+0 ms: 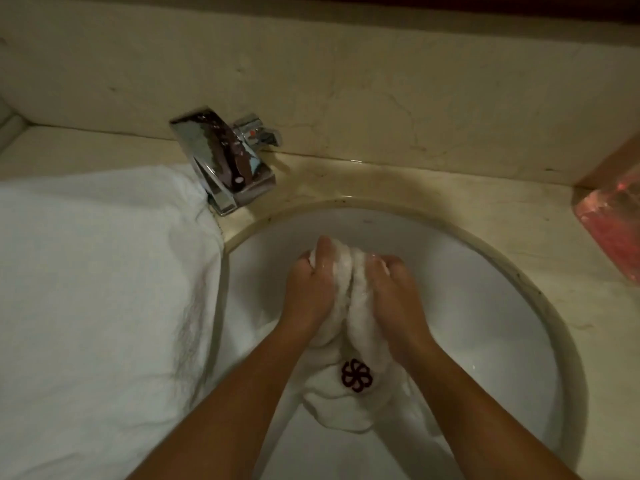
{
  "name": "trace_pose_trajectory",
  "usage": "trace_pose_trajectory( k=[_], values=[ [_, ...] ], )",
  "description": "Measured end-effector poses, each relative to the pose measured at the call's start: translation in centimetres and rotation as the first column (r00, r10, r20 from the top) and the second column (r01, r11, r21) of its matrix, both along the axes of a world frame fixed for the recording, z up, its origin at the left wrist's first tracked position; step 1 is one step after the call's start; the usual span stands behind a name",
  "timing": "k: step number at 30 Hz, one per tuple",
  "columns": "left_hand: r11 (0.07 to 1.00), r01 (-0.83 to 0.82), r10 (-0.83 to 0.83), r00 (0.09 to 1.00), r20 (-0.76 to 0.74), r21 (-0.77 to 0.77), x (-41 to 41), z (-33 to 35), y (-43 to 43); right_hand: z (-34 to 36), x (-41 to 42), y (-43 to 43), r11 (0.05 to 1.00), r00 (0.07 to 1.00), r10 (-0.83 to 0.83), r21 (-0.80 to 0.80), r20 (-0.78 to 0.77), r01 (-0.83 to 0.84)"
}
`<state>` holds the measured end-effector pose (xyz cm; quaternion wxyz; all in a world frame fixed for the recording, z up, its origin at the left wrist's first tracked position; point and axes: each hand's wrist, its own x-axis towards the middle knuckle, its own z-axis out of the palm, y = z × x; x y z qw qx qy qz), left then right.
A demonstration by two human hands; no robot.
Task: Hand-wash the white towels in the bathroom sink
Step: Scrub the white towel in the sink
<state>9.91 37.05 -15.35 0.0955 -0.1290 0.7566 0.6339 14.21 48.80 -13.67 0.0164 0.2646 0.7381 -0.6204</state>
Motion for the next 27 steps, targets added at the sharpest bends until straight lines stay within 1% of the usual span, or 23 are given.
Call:
trace_pose_trajectory(
  k=[1, 2, 4, 5, 6, 7, 9, 10, 11, 13, 14, 16, 17, 18, 19, 20, 21, 23, 24, 26, 27],
  values=[
    [1.0, 0.014, -0.014, 0.999, 0.035, -0.001, 0.1, 0.0, -0.3, -0.3, -0.1, 0.9, 0.997, 0.998, -0.027, -0.075, 0.054, 0.031],
    [0.998, 0.05, -0.047, 0.996, 0.072, -0.039, 0.3, 0.0, -0.6, -0.5, 0.0, 1.3, 0.993, 0.992, -0.009, -0.118, 0.125, 0.024],
    [0.977, 0.164, -0.143, 0.978, 0.154, -0.139, 1.0, -0.6, -0.6, -0.7, 0.8, 0.7, 0.994, 0.967, 0.104, -0.04, 0.234, -0.098],
    [0.968, 0.188, -0.158, 0.971, 0.177, -0.169, 1.3, -0.9, -0.4, -1.3, 1.2, 0.3, 0.99, 0.962, 0.128, 0.02, 0.242, -0.136],
    [0.967, 0.183, -0.15, 0.972, 0.181, -0.177, 1.5, -1.2, -0.1, -1.8, 1.3, 0.0, 0.99, 0.969, 0.12, 0.043, 0.217, -0.132],
    [0.972, 0.156, -0.129, 0.979, 0.156, -0.177, 1.6, -1.3, 0.1, -2.1, 1.4, -0.1, 0.992, 0.981, 0.105, 0.059, 0.162, -0.116],
    [0.982, 0.097, -0.084, 0.993, 0.083, -0.163, 1.6, -1.4, 0.1, -2.2, 1.4, 0.3, 0.981, 0.99, 0.124, 0.142, 0.073, -0.134],
    [0.987, 0.061, -0.054, 0.997, 0.046, -0.148, 1.4, -1.5, -0.3, -2.1, 1.4, 1.0, 0.978, 0.993, 0.107, 0.177, 0.048, -0.114],
    [0.992, 0.014, -0.014, 1.0, 0.003, -0.123, 1.1, -1.6, -0.7, -1.9, 1.2, 1.9, 0.979, 0.998, 0.044, 0.199, 0.035, -0.05],
    [0.995, -0.083, 0.079, 0.995, -0.058, -0.06, 0.0, -1.4, -2.0, -1.1, 1.0, 4.0, 0.98, 0.994, -0.108, 0.167, -0.002, 0.107],
    [0.994, -0.096, 0.092, 0.993, -0.07, -0.044, -0.5, -1.0, -2.5, -0.7, 0.8, 4.9, 0.977, 0.984, -0.175, 0.119, -0.015, 0.176],
    [1.0, -0.027, 0.027, 0.999, -0.036, -0.008, -0.8, 0.0, -2.3, -0.2, -0.6, 5.1, 0.964, 0.965, -0.259, -0.052, 0.033, 0.261],
    [0.999, 0.014, -0.014, 1.0, 0.006, 0.038, -0.7, 0.3, -1.6, 0.1, -1.7, 4.5, 0.95, 0.96, -0.268, -0.141, 0.08, 0.278],
    [0.997, 0.038, -0.042, 0.998, 0.056, 0.073, -0.5, 0.4, -0.6, 0.1, -2.6, 3.5, 0.945, 0.959, -0.246, -0.187, 0.138, 0.269],
    [0.995, 0.051, -0.057, 0.995, 0.076, 0.084, -0.2, 0.6, 0.4, -0.1, -3.2, 2.2, 0.949, 0.968, -0.195, -0.219, 0.158, 0.227],
    [0.997, 0.042, -0.047, 0.996, 0.08, 0.06, -0.1, 0.4, 1.3, 0.0, -3.3, 0.7, 0.957, 0.975, -0.131, -0.235, 0.181, 0.172],
    [1.0, 0.022, -0.023, 0.997, 0.072, 0.013, -0.3, 0.3, 1.9, 0.3, -2.9, -0.5, 0.97, 0.982, -0.087, -0.208, 0.169, 0.122],
    [0.995, -0.001, 0.004, 0.999, 0.033, -0.096, -0.9, -0.3, 2.0, 0.2, -1.5, -1.6, 0.988, 0.992, -0.071, -0.127, 0.104, 0.084],
    [0.993, 0.004, 0.0, 1.0, 0.03, -0.121, -0.9, -0.5, 1.9, 0.1, -0.9, -1.3, 0.992, 0.994, -0.071, -0.103, 0.081, 0.079],
    [0.997, 0.036, -0.032, 0.998, 0.052, -0.062, 0.0, -0.7, 2.6, -0.5, -1.6, 0.0, 0.988, 0.992, -0.12, -0.089, 0.042, 0.123],
    [0.998, 0.053, -0.05, 0.997, 0.056, -0.044, 0.5, -0.6, 3.2, -0.8, -2.5, 0.5, 0.976, 0.985, -0.167, -0.132, 0.041, 0.171]
  ],
)
